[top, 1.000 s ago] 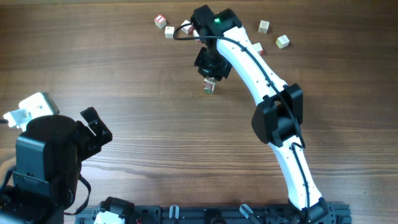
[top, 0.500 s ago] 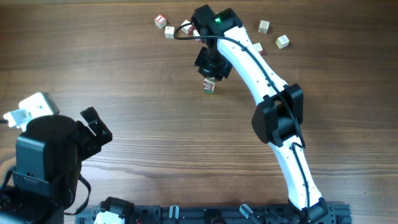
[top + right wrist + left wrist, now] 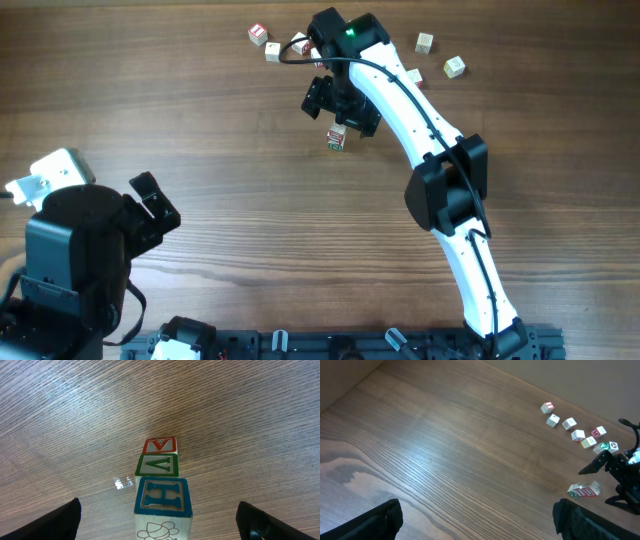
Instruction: Form a tower
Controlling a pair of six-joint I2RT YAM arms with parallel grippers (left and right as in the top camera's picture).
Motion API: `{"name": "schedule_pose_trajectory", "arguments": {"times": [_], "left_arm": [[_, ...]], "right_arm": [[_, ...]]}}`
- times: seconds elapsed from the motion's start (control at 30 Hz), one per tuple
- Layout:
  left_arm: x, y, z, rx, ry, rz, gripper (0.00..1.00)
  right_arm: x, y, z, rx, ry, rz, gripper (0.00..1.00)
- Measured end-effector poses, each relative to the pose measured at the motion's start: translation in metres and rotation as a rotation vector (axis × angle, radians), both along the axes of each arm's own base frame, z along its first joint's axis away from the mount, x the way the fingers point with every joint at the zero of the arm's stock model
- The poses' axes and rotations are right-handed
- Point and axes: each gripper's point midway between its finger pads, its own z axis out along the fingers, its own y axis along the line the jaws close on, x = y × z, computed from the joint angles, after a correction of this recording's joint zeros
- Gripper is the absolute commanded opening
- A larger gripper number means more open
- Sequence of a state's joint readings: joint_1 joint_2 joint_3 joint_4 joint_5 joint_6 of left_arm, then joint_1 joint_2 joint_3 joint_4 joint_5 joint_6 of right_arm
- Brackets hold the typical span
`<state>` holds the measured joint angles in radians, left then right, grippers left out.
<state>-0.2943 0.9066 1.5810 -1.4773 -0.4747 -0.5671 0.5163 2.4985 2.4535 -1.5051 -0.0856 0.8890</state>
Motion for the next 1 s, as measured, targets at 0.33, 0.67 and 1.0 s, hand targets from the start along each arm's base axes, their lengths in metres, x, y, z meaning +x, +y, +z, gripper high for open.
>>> {"name": "schedule_pose_trajectory", "arguments": {"times": [0.33,0.67,1.0], "left_arm": [[0.0,0.0,0.0,0.0,0.0,0.0,1.0],[0.0,0.0,0.0,0.0,0.0,0.0,1.0],[0.0,0.0,0.0,0.0,0.0,0.0,1.0]], "right_arm": [[0.002,0.001,-0.007,-0.001,0.002,0.001,1.0],[-0.003,0.001,-0.042,-0.026,0.069,0.02,0.9],[-0.003,0.001,-0.042,-0.025,0.068,0.039,0.78]]}}
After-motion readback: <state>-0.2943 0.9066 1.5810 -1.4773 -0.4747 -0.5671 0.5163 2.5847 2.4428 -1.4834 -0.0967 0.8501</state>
